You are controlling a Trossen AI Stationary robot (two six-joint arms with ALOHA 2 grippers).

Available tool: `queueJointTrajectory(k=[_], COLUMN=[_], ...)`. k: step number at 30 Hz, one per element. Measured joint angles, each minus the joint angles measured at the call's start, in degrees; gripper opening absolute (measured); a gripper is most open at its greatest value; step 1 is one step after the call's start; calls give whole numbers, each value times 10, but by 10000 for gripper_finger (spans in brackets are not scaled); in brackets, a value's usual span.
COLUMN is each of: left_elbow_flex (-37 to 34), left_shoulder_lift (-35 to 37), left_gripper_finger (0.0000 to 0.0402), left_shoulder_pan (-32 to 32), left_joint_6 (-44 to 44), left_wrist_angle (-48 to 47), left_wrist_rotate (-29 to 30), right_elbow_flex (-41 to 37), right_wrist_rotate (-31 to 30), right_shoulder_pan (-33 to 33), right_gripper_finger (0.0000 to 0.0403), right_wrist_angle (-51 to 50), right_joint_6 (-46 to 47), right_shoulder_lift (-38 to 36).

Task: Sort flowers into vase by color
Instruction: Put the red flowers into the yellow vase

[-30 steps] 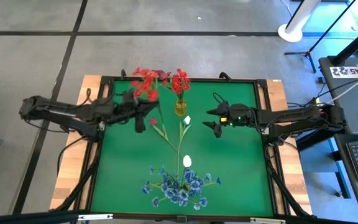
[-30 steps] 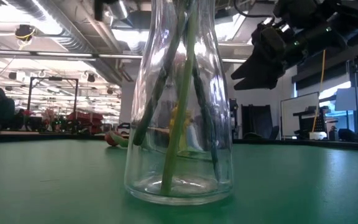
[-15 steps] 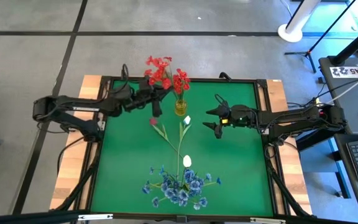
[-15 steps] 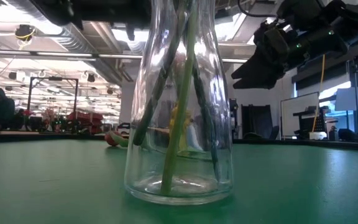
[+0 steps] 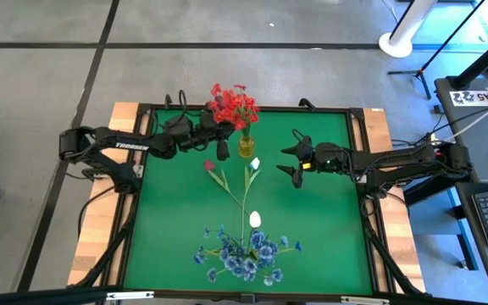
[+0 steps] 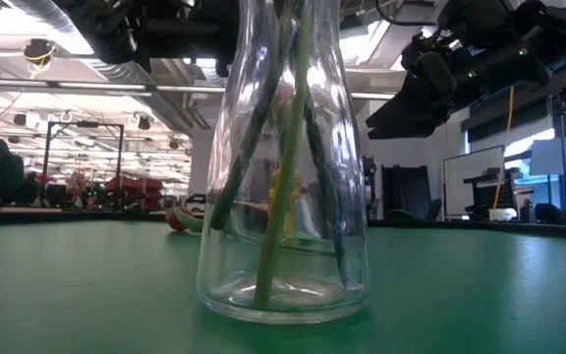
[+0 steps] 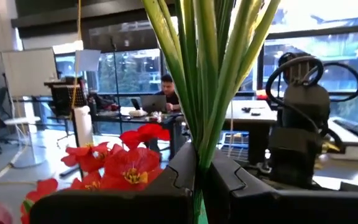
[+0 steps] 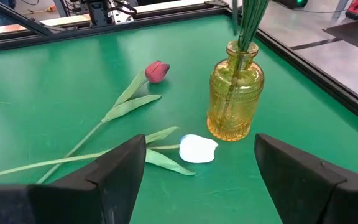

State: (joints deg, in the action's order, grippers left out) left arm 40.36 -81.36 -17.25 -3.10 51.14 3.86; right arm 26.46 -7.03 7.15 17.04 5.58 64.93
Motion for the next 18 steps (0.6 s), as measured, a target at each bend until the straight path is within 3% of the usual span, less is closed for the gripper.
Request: queueJointTrajectory(k=[7, 18], left_elbow_flex=[0, 0], left_shoulder_lift=[0, 0], left_gripper_finger=[5, 5], left_shoulder_pan=[0, 2], left_joint_6=[-45, -45], left_wrist_angle=[-18, -64], left_wrist_rotate=[11, 10], right_elbow_flex=[0, 0], right_wrist_rotate=[0, 1], right_shoulder_pan=[0, 0], right_gripper_finger=[298, 298], right_wrist_angle=[0, 0], right_joint_6=[0, 0], right_shoulder_lift=[0, 0])
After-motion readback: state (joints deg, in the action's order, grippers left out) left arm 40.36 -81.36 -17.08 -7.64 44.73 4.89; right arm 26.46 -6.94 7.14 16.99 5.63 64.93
